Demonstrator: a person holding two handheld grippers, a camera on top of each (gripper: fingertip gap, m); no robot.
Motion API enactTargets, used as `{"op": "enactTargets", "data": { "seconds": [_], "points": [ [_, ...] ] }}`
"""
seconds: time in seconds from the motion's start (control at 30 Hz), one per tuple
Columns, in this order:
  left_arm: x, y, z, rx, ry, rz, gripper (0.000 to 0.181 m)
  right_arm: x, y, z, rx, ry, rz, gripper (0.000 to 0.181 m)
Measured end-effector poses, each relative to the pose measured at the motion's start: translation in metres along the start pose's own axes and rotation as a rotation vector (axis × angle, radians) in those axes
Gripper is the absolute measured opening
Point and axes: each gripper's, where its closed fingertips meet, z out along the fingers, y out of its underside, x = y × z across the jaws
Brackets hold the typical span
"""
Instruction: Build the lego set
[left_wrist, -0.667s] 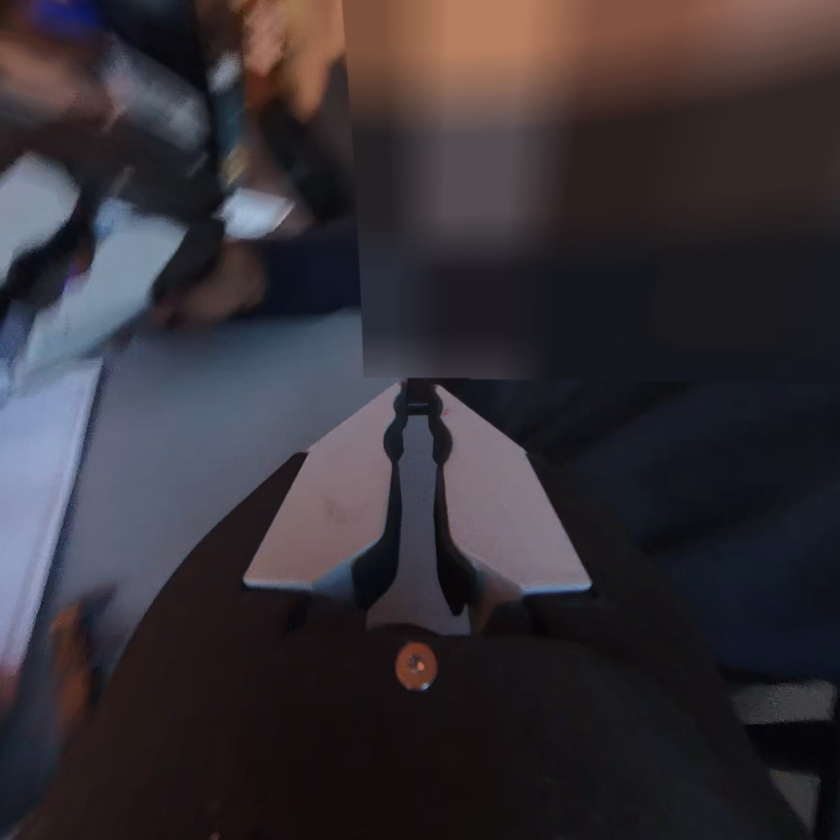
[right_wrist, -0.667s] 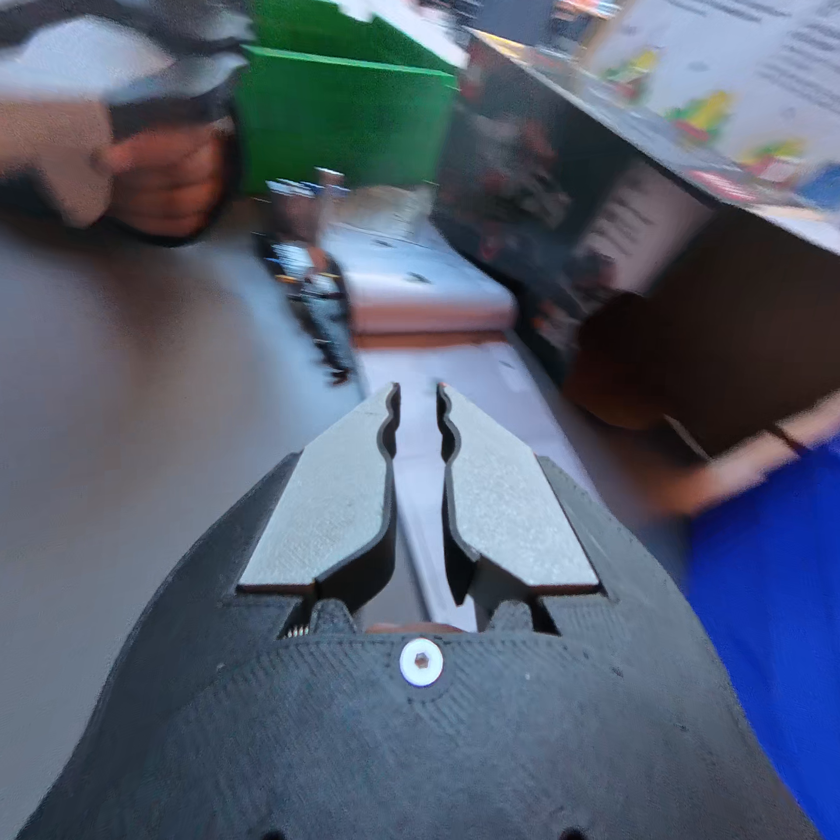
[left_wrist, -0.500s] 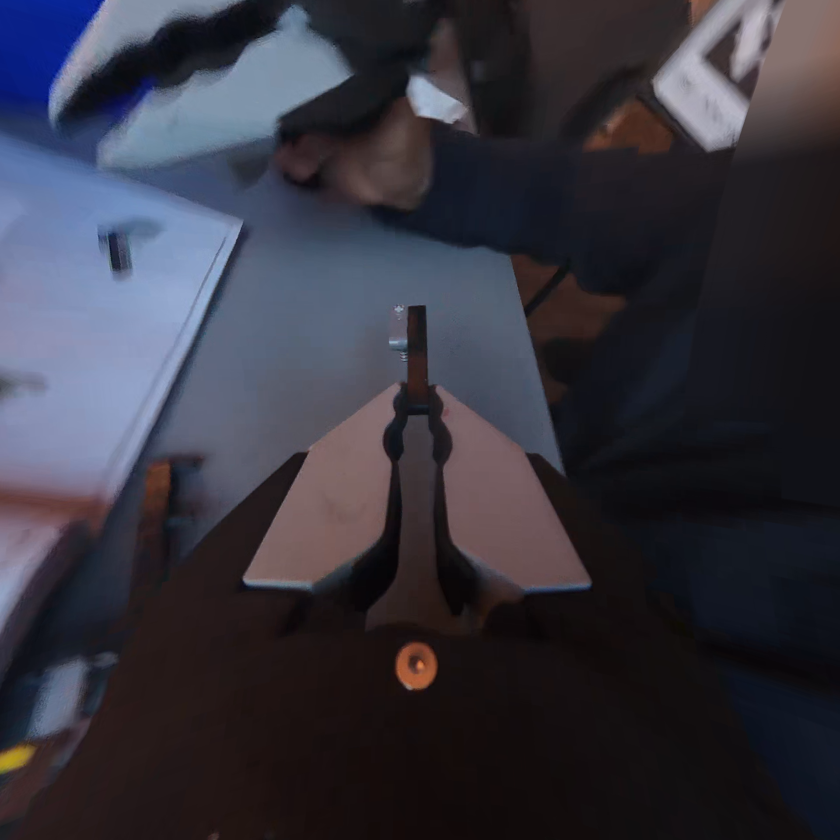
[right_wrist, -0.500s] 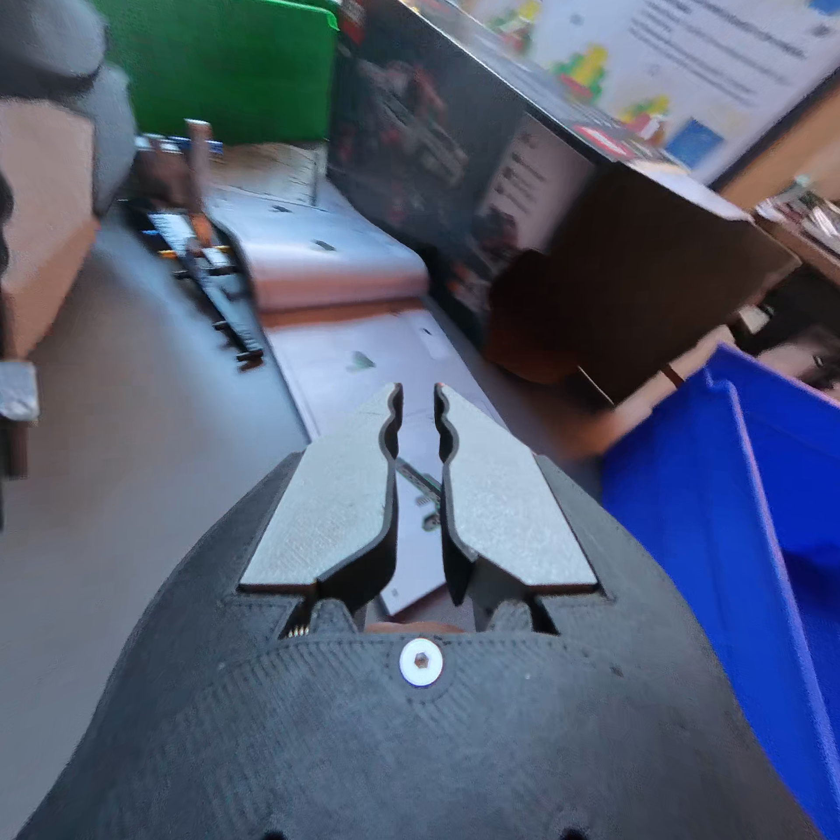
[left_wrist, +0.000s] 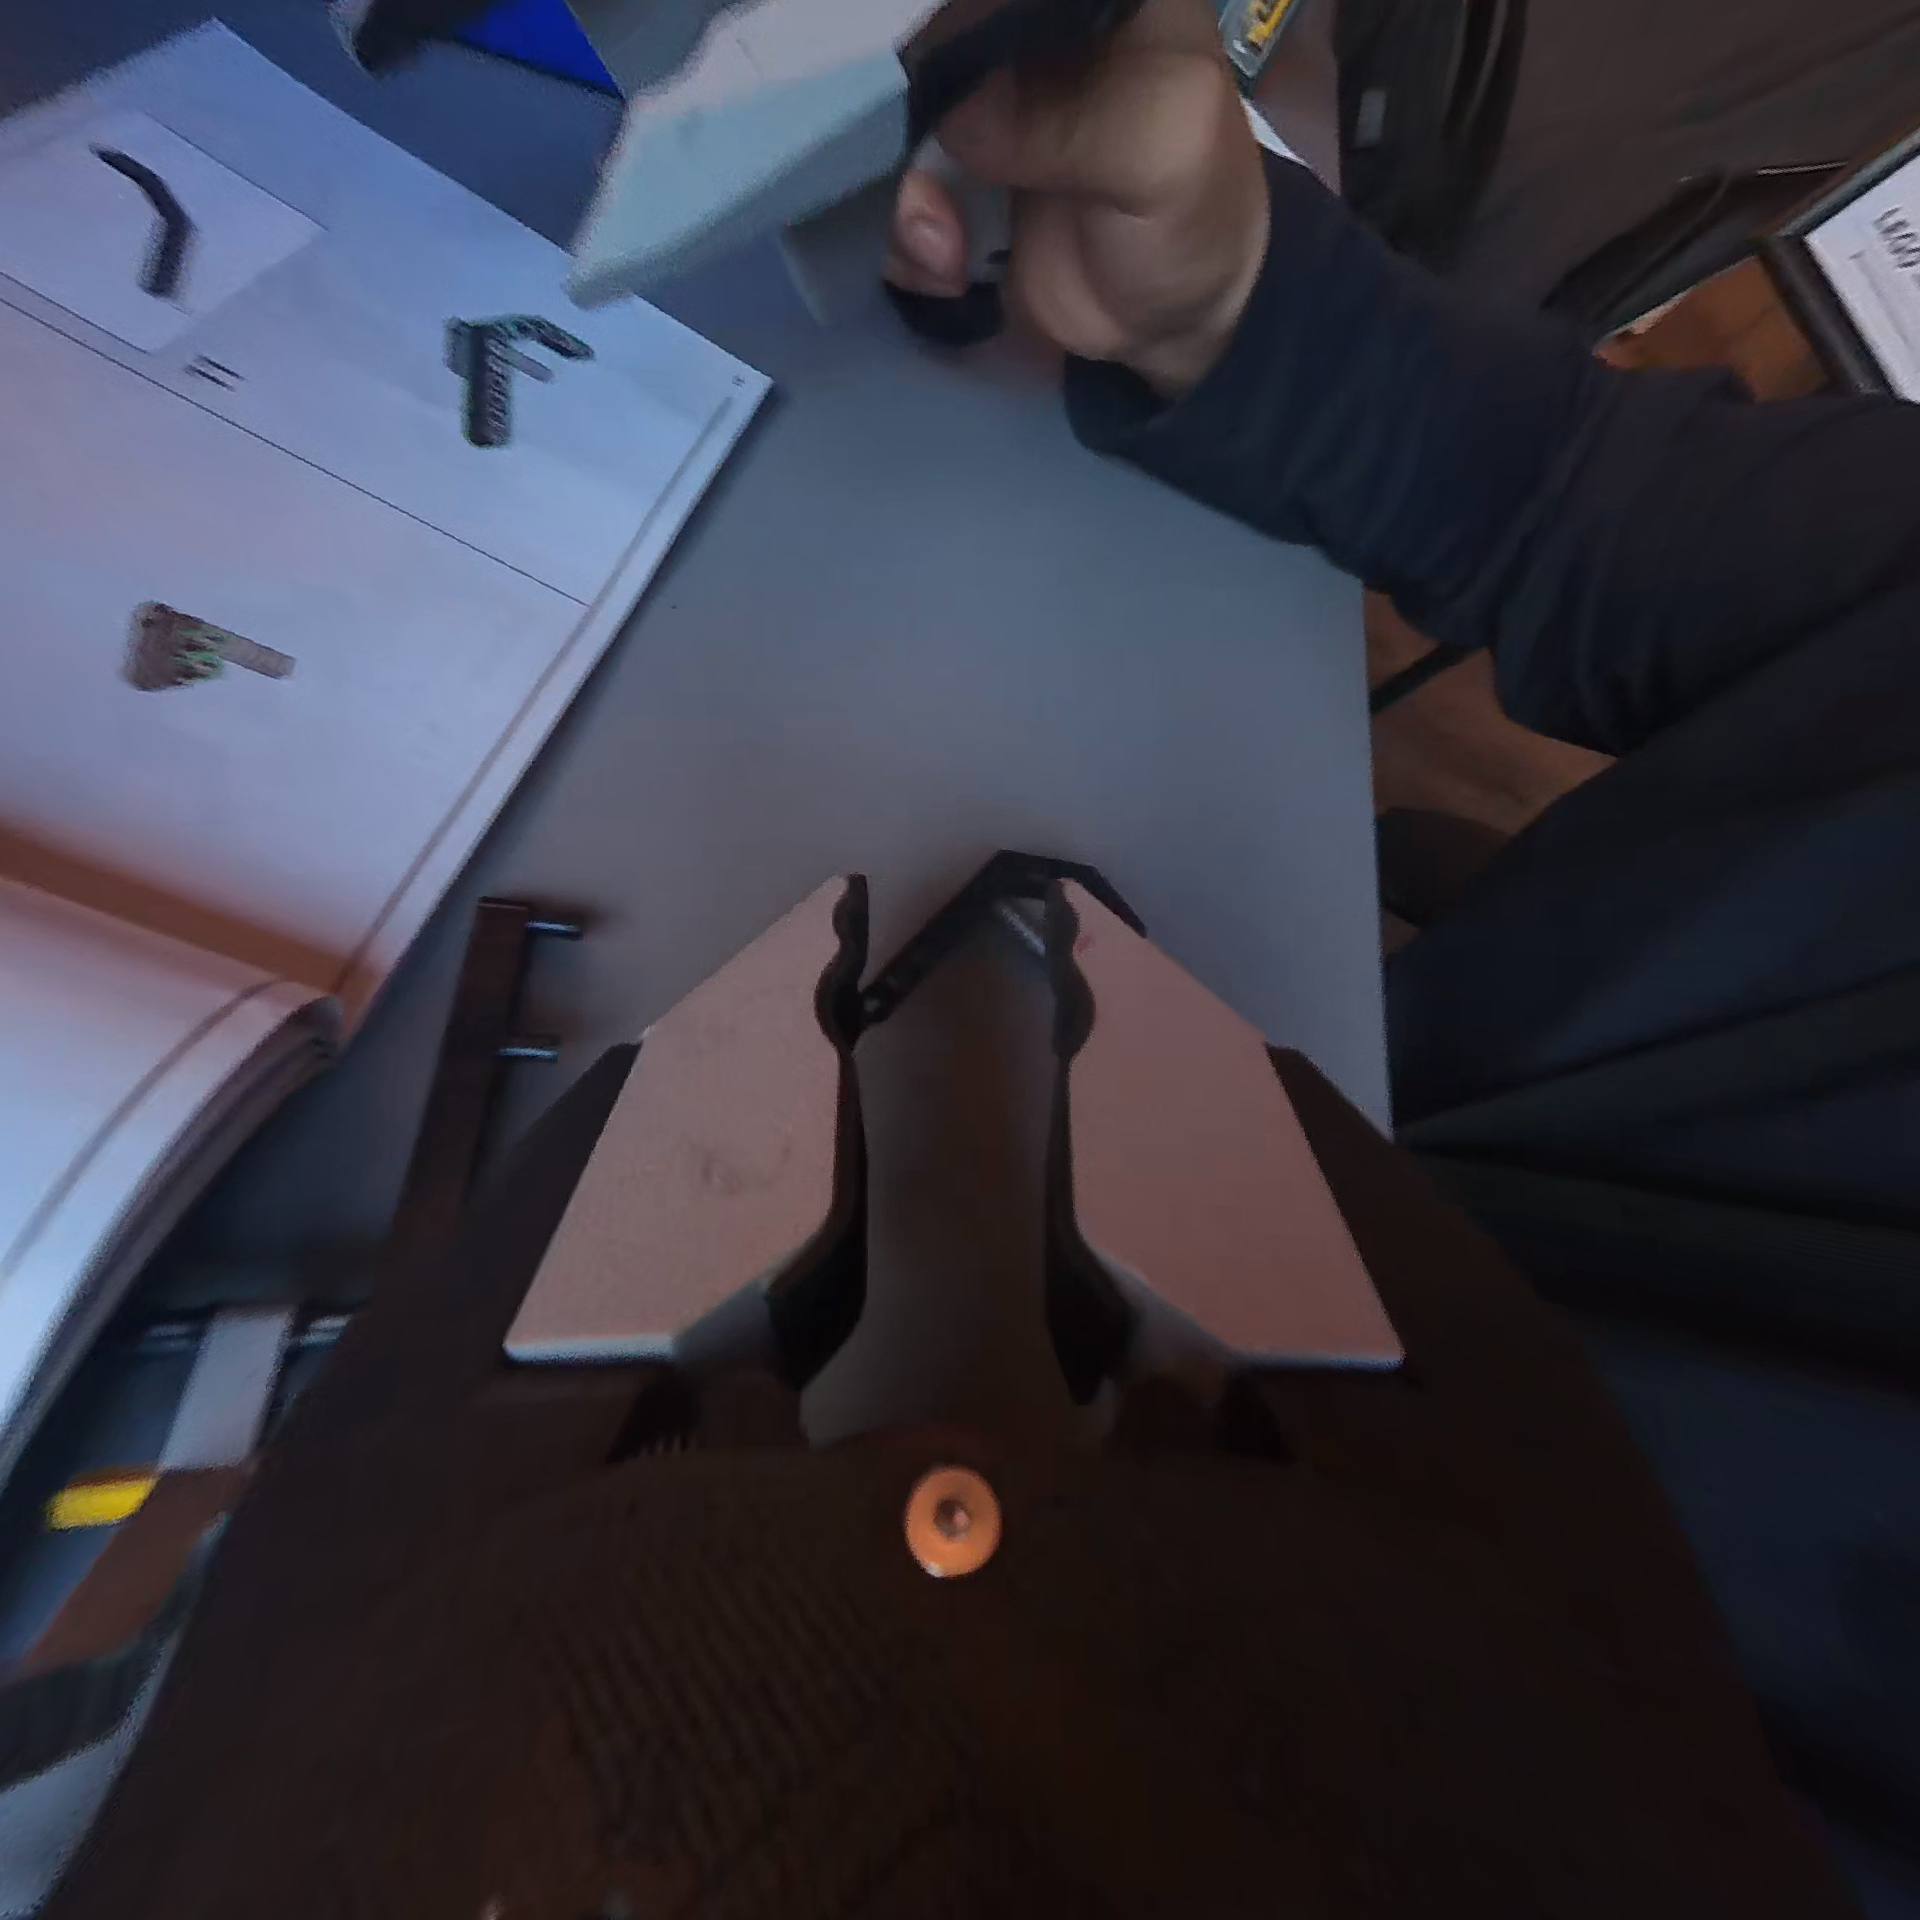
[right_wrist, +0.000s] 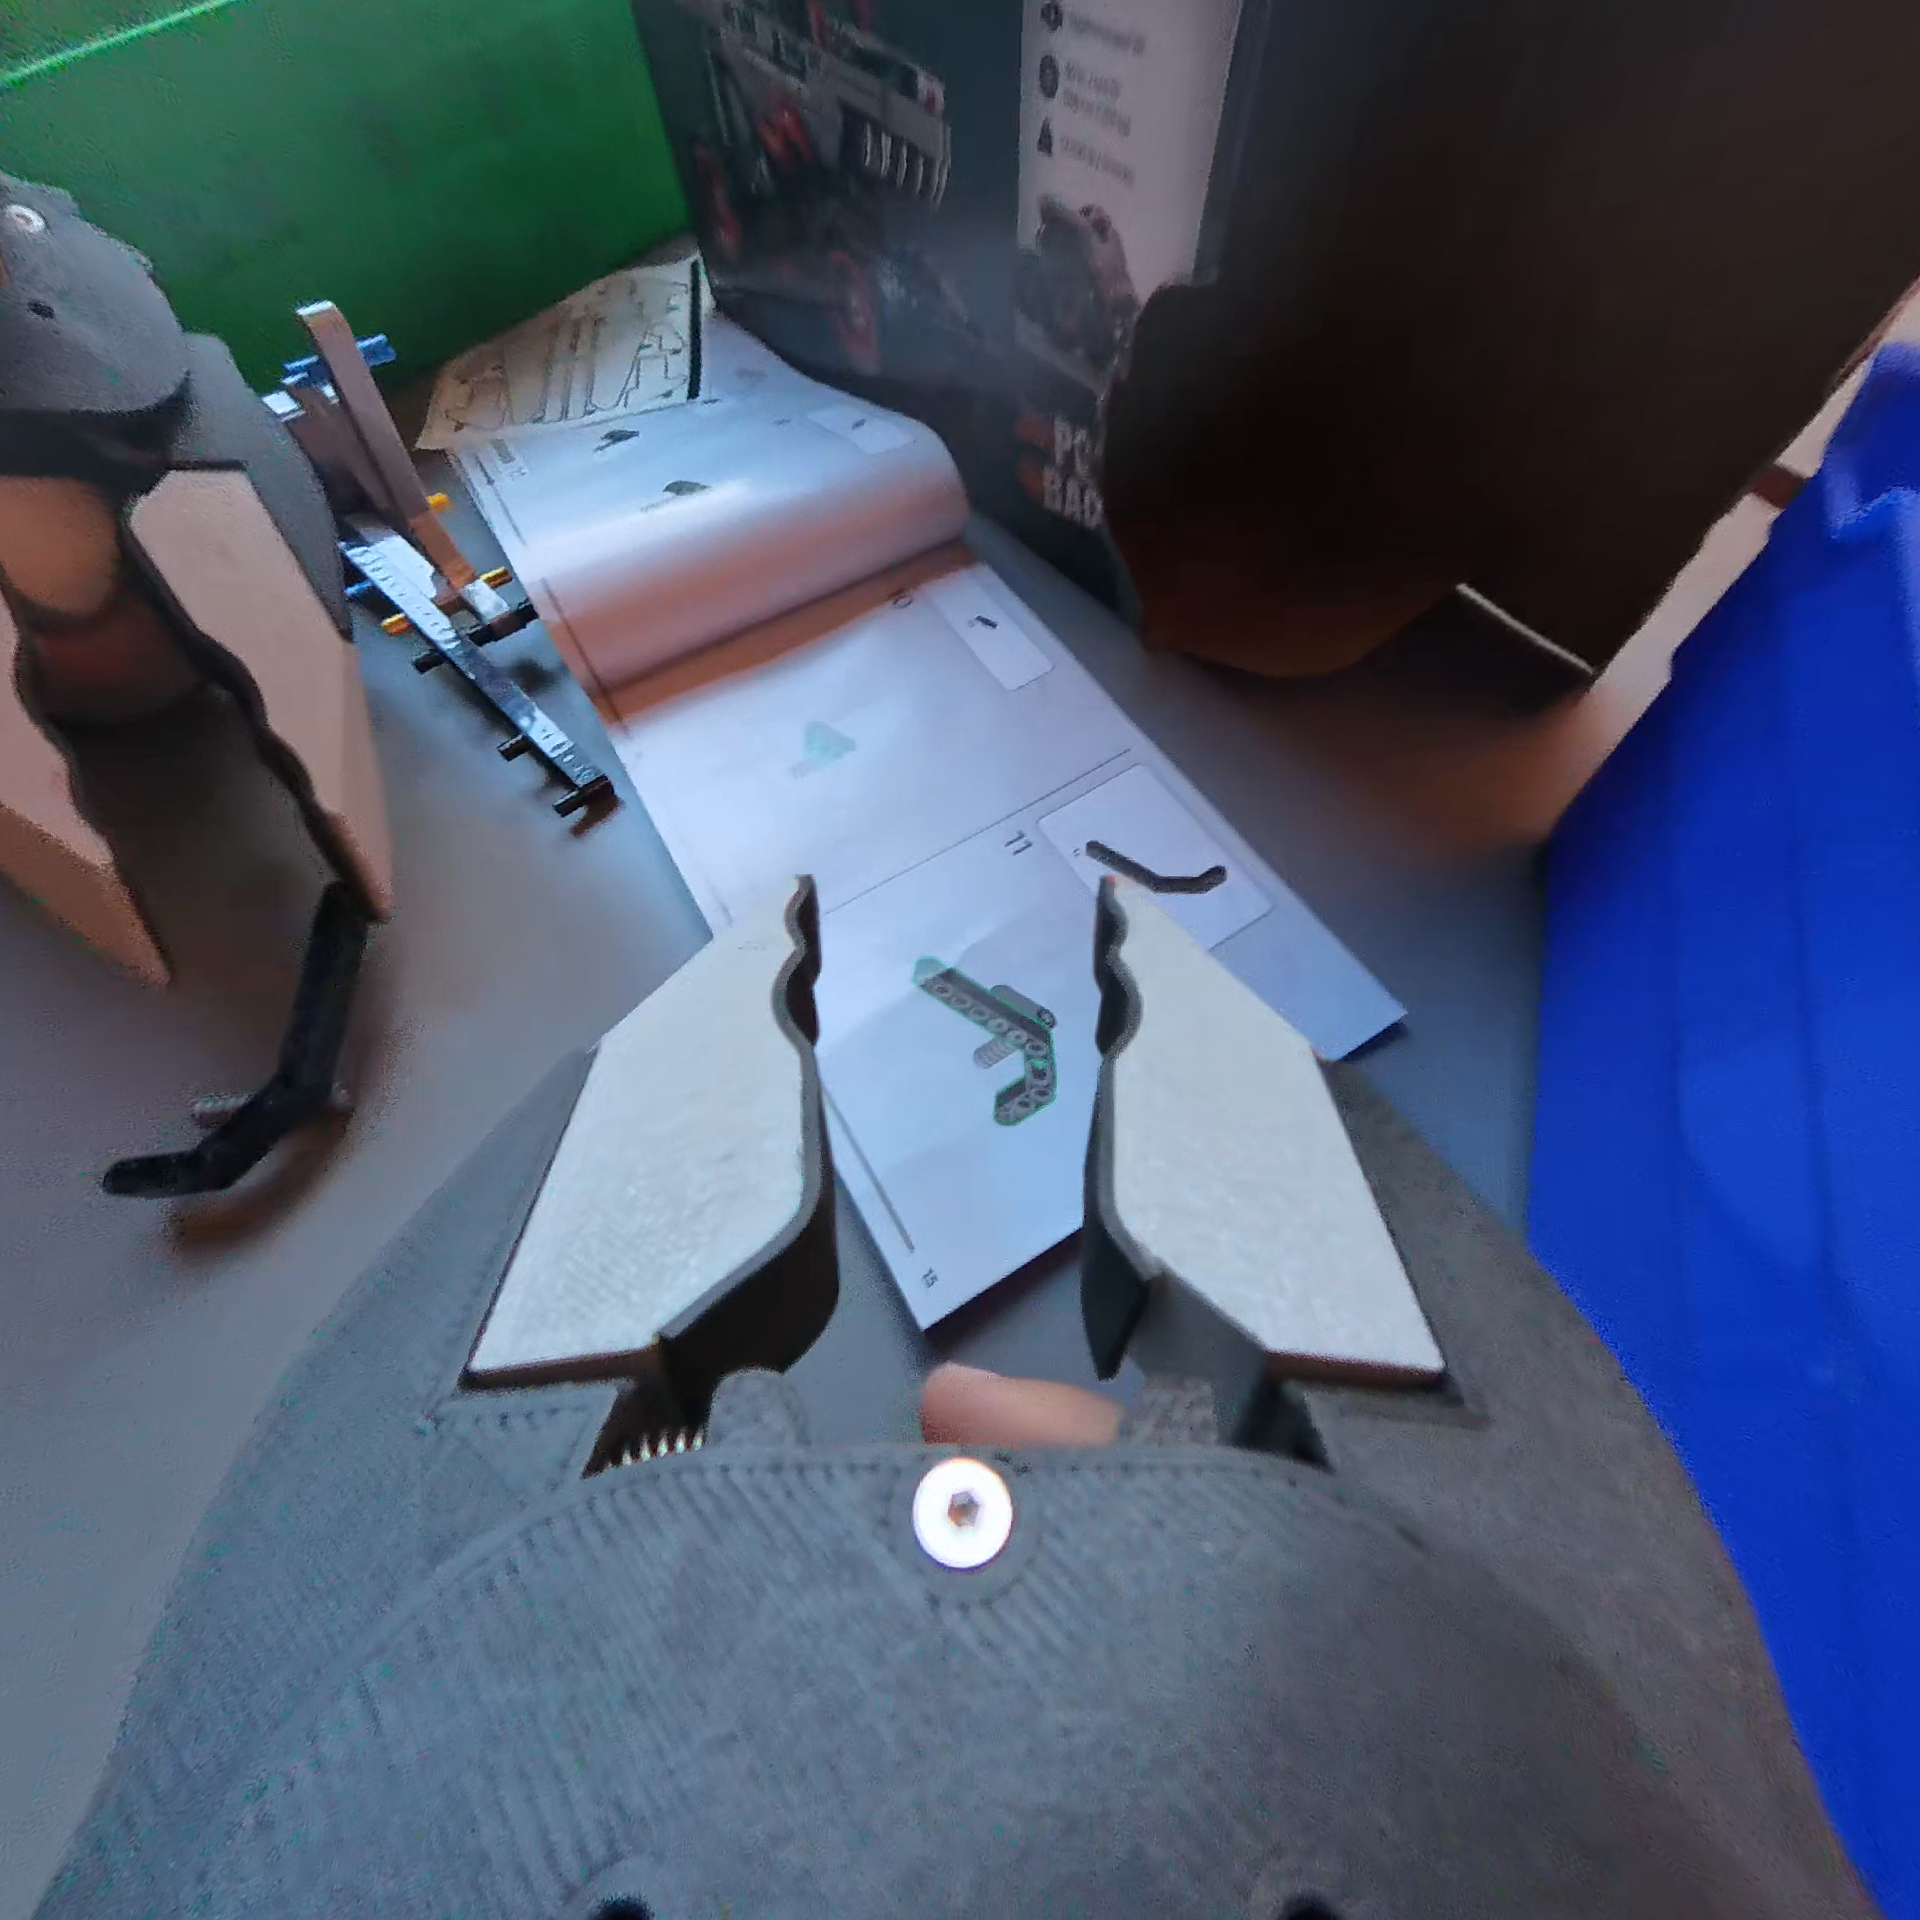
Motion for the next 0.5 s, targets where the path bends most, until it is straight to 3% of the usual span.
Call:
{"op": "enactTargets", "data": {
  "seconds": [0.03,0.27,0.5],
  "points": [
    [-0.002,-0.001,-0.002,0.005,-0.013,0.007,0.032,-0.001,0.002,0.001,-0.011,-0.008,0.007,0.052],
    [0.001,-0.011,-0.005,0.053,-0.034,0.058,0.031,-0.005,0.022,0.015,-0.116,-0.002,-0.026,0.056],
    [0.008,-0.013,-0.008,0.049,-0.069,0.129,0.032,0.007,-0.003,0.005,0.045,0.044,-0.042,0.058]
  ]
}}
